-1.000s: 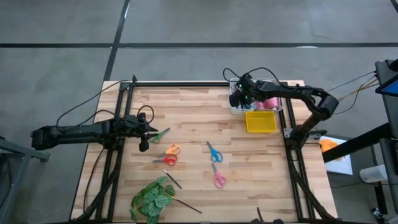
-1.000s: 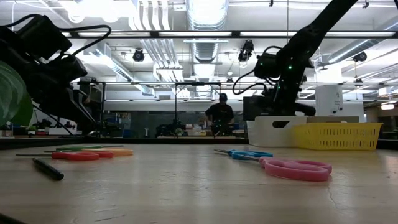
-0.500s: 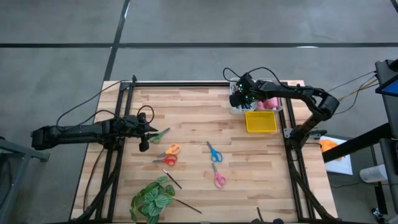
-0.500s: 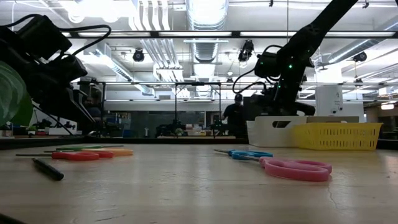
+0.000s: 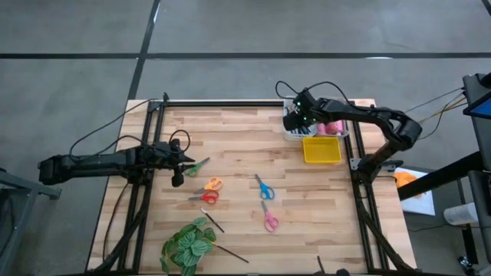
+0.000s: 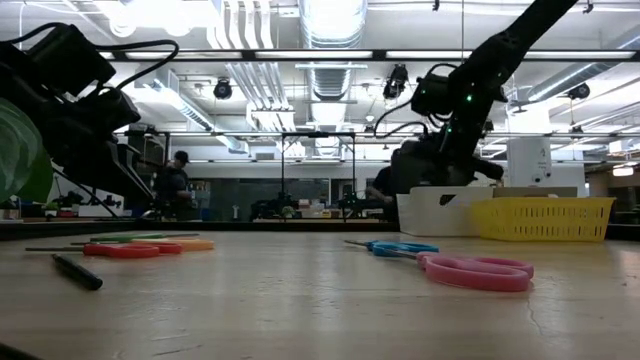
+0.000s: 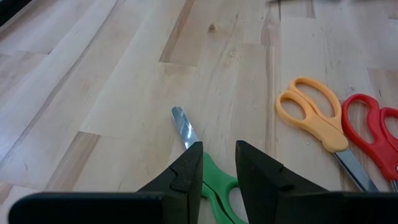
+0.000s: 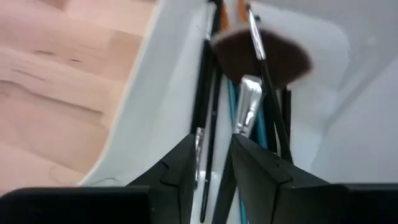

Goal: Pick & Place Paint Supplies
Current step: Put the black paint brush into the white bin

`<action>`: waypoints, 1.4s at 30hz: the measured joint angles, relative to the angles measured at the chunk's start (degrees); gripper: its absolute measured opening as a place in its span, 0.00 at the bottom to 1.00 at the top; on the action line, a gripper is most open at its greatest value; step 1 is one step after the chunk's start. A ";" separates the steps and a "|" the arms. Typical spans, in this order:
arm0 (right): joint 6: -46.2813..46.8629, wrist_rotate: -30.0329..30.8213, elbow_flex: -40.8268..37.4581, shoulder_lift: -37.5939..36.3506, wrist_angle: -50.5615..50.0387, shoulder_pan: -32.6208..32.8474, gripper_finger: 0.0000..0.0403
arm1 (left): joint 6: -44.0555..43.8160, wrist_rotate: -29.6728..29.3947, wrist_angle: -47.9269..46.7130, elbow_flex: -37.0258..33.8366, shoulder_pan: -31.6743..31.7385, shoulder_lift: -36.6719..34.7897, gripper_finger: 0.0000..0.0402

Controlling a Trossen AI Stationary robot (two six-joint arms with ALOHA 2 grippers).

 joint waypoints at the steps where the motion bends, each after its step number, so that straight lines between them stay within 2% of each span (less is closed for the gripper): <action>1: -0.97 -0.05 0.18 -0.71 -0.02 0.00 0.25 | 0.00 0.00 0.00 0.00 0.01 0.00 0.24; 9: -10.98 -3.68 0.65 -9.47 1.42 0.15 0.25 | 0.00 0.00 0.00 0.00 0.01 0.02 0.24; 17: -21.24 -12.86 0.65 -18.00 2.73 0.34 0.25 | 0.00 0.00 0.00 0.00 0.01 0.02 0.24; 23: -26.59 -18.09 0.64 -20.37 5.86 2.97 0.25 | 0.00 0.01 0.00 0.00 0.00 0.01 0.24; 26: -33.33 -19.29 0.63 -20.44 5.84 5.32 0.25 | 0.00 0.00 -0.02 0.00 -0.01 0.01 0.24; 29: -38.99 -23.38 0.63 -20.45 5.89 7.24 0.25 | 0.00 0.00 -0.02 0.00 -0.01 0.00 0.24; 32: -39.81 -26.17 0.50 -20.48 7.11 8.47 0.25 | 0.01 0.00 0.00 0.00 0.01 0.02 0.24; 35: -39.95 -30.37 -0.21 -20.54 11.68 8.87 0.25 | 0.00 0.00 0.00 0.00 0.01 0.00 0.24; 38: -39.35 -36.58 -2.36 -20.88 21.38 8.92 0.25 | 0.00 0.00 0.00 0.00 -0.01 0.00 0.24; 42: -34.54 -37.68 -6.89 -20.93 36.67 8.89 0.25 | 0.00 0.00 -0.02 0.00 0.01 0.00 0.24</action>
